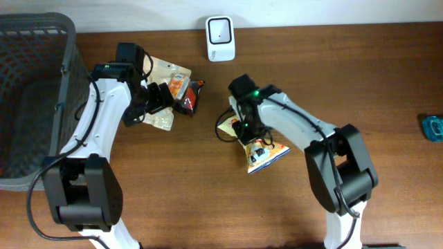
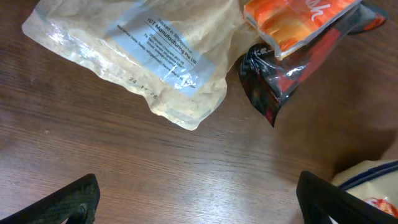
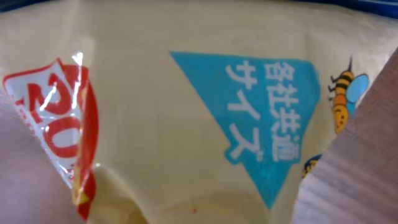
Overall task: Scan the item barcode
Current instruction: 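Lift the wet-wipes bag and hold it up to the white scanner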
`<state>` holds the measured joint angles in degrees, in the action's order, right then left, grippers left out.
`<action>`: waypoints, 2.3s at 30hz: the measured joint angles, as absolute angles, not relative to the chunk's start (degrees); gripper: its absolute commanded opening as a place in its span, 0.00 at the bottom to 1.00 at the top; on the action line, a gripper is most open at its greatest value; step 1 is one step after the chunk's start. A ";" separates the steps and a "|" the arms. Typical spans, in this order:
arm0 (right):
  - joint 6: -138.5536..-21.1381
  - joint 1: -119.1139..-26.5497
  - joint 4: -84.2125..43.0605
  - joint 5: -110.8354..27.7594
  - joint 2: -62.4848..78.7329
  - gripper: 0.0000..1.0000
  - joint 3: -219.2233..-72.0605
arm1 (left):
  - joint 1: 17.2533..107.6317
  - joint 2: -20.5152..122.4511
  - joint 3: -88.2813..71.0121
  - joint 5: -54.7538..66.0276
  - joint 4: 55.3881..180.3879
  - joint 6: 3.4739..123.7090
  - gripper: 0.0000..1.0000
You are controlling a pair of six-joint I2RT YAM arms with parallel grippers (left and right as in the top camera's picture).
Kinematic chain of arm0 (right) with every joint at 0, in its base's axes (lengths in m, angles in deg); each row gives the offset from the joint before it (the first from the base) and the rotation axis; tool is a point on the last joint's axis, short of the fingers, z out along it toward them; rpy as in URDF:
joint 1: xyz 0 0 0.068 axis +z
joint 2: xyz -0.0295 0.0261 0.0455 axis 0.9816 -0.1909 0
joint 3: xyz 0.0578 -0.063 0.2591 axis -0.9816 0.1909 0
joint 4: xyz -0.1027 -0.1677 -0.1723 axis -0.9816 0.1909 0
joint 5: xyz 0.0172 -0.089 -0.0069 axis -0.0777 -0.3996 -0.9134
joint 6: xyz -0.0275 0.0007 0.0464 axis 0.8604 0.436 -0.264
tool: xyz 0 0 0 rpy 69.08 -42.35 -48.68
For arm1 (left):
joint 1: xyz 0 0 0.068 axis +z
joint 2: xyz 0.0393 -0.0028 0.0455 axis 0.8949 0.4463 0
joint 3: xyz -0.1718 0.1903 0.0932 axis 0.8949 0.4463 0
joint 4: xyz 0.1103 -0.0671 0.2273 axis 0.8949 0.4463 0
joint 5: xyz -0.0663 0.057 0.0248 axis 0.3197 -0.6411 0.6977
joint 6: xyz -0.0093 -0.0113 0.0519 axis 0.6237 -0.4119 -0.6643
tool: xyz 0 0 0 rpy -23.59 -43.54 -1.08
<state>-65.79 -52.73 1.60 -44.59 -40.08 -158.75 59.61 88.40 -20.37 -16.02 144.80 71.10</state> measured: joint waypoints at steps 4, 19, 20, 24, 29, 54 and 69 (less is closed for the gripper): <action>-63.65 -58.64 8.66 -31.63 -41.33 0.04 -165.35 | 59.61 88.40 -20.37 -16.02 144.78 71.10 0.99; -53.60 -77.41 17.60 29.60 -41.35 0.04 -171.23 | 59.61 88.40 -20.37 -16.02 144.78 71.10 0.99; -53.53 -77.30 17.60 31.17 -41.35 0.04 -171.23 | 59.61 88.40 -20.37 -16.02 144.78 71.10 0.99; -53.33 -76.60 17.60 34.34 -41.35 0.04 -171.23 | 59.61 88.40 -20.37 -16.02 144.78 71.10 0.99; -52.31 -73.35 17.99 35.67 -41.35 0.04 -171.23 | 59.61 88.40 -20.37 -16.02 144.78 71.10 0.99; -75.02 -62.20 -20.00 -43.78 -41.50 0.04 -174.72 | 59.61 88.40 -20.37 -16.02 144.80 71.10 0.99; -76.76 -58.00 -51.67 -57.57 -50.92 0.04 -176.93 | 59.61 88.40 -20.37 -16.02 144.83 71.10 0.99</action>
<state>-76.76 -58.00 -51.67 -57.57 -50.92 -176.93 59.61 88.40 -20.37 -16.02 144.83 71.10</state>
